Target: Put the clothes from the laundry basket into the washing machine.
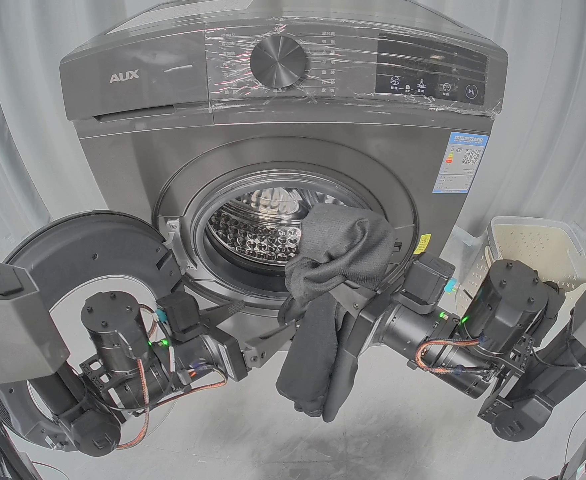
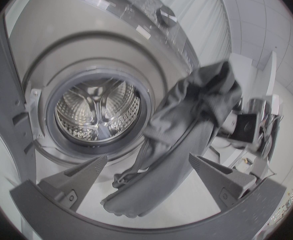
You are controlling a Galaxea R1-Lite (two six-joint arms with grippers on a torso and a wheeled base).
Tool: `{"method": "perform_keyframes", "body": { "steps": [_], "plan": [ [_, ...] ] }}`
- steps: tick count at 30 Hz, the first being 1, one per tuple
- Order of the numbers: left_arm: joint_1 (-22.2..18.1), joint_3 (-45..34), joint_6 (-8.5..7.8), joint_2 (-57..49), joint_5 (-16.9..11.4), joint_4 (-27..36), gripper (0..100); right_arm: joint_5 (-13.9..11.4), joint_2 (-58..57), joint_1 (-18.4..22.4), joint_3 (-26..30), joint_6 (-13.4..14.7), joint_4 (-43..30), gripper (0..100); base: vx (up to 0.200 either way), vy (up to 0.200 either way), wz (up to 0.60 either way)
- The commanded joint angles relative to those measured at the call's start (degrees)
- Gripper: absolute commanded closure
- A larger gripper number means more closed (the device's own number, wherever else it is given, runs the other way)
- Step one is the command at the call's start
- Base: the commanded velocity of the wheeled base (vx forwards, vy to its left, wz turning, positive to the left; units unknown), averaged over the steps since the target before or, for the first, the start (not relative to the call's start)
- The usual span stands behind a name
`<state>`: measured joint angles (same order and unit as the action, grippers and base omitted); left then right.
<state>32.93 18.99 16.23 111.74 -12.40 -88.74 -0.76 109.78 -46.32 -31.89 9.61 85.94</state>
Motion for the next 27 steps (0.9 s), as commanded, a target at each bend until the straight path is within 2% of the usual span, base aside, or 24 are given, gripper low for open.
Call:
{"method": "perform_keyframes", "body": {
  "steps": [1, 5, 11, 27],
  "plan": [
    [-0.1, -0.5, -2.43, 7.3, 0.2, -0.1, 0, -0.7, -1.8, -0.1, 0.1, 0.1, 0.0, 100, 0.000, 0.000, 0.00],
    [-0.8, -0.1, -2.95, 9.6, 0.2, -0.1, 0, -1.1, -2.4, -0.2, 0.4, 0.1, 0.1, 100, 0.000, 0.000, 0.00],
    [-2.7, -0.1, -5.24, 11.3, 0.2, -0.1, 0, -1.2, -3.0, -0.2, 0.6, 0.1, 0.5, 100, 0.000, 0.000, 0.00],
    [-5.0, 3.4, -5.50, 17.3, 0.2, -0.1, 0, -1.7, -3.0, -1.0, 0.6, 0.1, 0.8, 100, 0.000, 0.000, 0.00]
  ]
}}
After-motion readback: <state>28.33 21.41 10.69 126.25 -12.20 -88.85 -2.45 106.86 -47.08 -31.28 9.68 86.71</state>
